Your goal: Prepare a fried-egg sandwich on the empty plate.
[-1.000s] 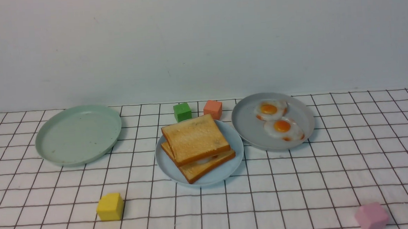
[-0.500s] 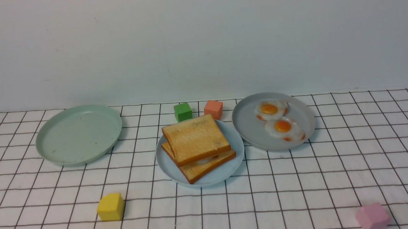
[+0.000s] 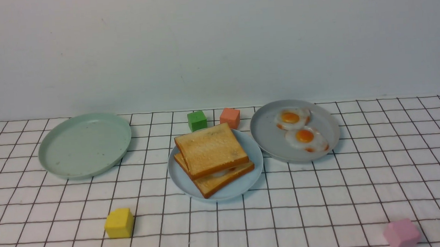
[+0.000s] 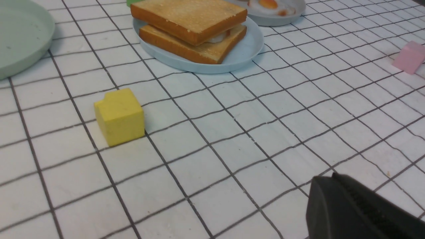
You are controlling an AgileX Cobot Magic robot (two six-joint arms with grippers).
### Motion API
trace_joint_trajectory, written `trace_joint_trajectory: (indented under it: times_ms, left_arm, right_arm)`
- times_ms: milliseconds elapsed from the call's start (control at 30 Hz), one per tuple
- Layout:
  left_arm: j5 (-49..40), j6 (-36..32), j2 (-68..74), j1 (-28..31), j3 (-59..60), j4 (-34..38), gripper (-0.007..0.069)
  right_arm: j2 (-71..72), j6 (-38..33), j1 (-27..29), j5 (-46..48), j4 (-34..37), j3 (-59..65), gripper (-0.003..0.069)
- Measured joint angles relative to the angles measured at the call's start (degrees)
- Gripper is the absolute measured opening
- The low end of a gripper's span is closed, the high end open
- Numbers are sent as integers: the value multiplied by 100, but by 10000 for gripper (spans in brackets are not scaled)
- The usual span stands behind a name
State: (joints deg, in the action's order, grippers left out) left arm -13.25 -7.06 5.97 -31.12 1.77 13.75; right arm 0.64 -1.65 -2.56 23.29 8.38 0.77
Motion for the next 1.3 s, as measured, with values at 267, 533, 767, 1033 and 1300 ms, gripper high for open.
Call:
trace_joint_trajectory:
  times_ms: [267,533,767,1033,1300]
  left_arm:
    - [168,0,0,18,0,-779,0]
    - [853,203,-87,538,6,-959,3]
    - [1108,1403,-623,2336,6,-814,-13]
    - [-817,1712,-660,3189,6,-806,-13]
    - [-889,1707,-660,3196,6,-806,-13]
  right_arm:
    - [0,0,0,-31,0,6,7]
    - [0,0,0,-38,0,6,8]
    - [0,0,0,-38,0,6,17]
    - [0,2,7,-38,0,6,27]
    - [0,2,18,-38,1,6,31]
